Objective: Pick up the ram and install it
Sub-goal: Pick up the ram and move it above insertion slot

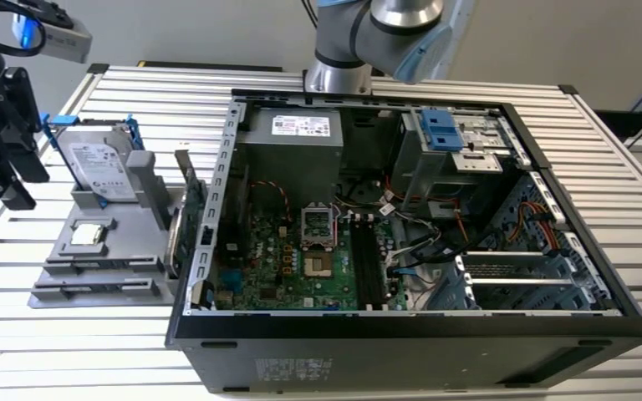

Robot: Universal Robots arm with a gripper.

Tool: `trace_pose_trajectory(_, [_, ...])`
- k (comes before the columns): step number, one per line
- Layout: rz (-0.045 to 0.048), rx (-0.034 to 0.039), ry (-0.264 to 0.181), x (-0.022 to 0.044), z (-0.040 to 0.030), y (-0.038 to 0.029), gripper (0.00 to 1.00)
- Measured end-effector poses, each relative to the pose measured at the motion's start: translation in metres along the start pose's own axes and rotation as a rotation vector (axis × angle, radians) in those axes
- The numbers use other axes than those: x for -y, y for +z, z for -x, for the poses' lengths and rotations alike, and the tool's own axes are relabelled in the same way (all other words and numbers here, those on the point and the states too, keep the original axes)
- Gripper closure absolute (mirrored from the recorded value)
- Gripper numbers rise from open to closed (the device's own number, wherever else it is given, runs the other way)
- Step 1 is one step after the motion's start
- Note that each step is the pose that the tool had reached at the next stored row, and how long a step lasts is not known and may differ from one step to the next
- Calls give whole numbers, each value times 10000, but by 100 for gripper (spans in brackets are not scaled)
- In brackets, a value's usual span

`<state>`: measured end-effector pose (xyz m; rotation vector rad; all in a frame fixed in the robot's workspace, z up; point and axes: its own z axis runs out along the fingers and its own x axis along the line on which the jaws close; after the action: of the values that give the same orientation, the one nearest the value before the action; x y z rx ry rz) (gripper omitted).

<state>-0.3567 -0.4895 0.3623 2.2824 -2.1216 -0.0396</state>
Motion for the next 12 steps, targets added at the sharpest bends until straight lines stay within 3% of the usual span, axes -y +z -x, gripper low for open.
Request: trace_pose_trajectory(12, [1, -9, 1, 0, 0, 36, 100])
